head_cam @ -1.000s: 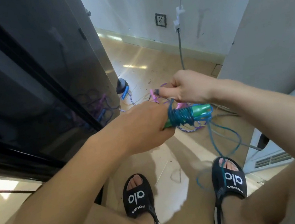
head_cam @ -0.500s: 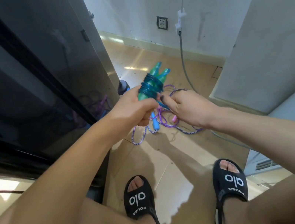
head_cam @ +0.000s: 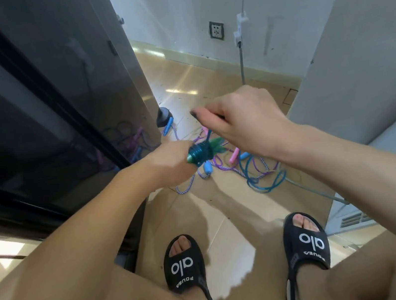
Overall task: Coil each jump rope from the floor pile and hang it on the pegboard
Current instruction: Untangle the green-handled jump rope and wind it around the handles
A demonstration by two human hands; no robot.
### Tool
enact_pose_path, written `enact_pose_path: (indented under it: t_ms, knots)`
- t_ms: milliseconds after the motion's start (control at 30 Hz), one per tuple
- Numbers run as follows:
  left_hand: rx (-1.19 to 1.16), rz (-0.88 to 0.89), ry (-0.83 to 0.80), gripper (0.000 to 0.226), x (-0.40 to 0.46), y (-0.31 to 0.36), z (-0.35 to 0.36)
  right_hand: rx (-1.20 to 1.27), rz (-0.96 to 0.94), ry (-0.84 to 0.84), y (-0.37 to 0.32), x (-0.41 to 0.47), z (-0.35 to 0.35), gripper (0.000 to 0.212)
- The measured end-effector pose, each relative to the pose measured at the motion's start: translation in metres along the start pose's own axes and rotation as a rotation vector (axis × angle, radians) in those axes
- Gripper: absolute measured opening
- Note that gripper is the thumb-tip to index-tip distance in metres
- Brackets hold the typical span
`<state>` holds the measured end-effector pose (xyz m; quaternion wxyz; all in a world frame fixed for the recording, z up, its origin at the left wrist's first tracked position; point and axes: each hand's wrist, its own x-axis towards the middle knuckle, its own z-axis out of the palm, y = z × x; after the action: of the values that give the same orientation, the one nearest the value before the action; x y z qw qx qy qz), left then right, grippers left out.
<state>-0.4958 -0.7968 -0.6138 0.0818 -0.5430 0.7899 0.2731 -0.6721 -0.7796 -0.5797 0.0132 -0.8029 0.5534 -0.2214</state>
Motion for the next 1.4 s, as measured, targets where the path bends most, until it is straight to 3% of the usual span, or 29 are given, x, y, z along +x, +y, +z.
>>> enact_pose_path:
  t_ms: [167, 300, 400, 467, 567, 633, 767, 900, 1067, 1267, 1400]
  knots:
    - [0.049, 0.220, 0.006, 0.011, -0.012, 0.033, 0.010, -0.043, 0.048, -0.046, 0.017, 0.010, 0.005, 0.060]
    - [-0.162, 0.321, 0.054, 0.020, -0.019, 0.035, 0.004, 0.080, 0.192, -0.210, 0.036, 0.008, 0.014, 0.061]
    - [-0.471, 0.256, 0.089, 0.030, -0.024, 0.032, -0.002, 0.212, 0.290, -0.308, 0.046, -0.001, 0.022, 0.055]
    - [-0.638, 0.161, 0.098, 0.023, -0.022, 0.029, -0.005, 0.257, 0.361, -0.317, 0.050, -0.008, 0.026, 0.047]
    - [-0.984, 0.036, 0.094, 0.016, -0.012, 0.020, -0.009, 0.291, 0.385, -0.308, 0.047, -0.013, 0.025, 0.059]
    - [-1.066, -0.068, 0.108, 0.023, -0.006, 0.010, -0.011, 0.282, 0.354, -0.301, 0.041, -0.015, 0.018, 0.061]
    - [-0.928, -0.196, 0.144, 0.021, 0.004, -0.004, -0.008, 0.134, 0.143, -0.260, 0.017, -0.015, 0.011, 0.063]
    - [-0.538, -0.239, 0.080, 0.013, 0.006, 0.004, -0.002, 0.123, 0.005, -0.181, -0.002, -0.008, 0.003, 0.057]
    - [-0.262, -0.008, -0.117, 0.011, -0.007, 0.027, 0.007, 0.061, -0.001, -0.148, 0.003, 0.009, -0.002, 0.058]
    - [-0.295, 0.154, -0.101, 0.012, -0.020, 0.034, 0.000, 0.254, 0.179, -0.261, 0.030, 0.011, 0.010, 0.060]
    - [-0.656, 0.148, -0.117, 0.014, -0.028, 0.032, -0.006, 0.380, 0.261, -0.322, 0.047, 0.000, 0.015, 0.058]
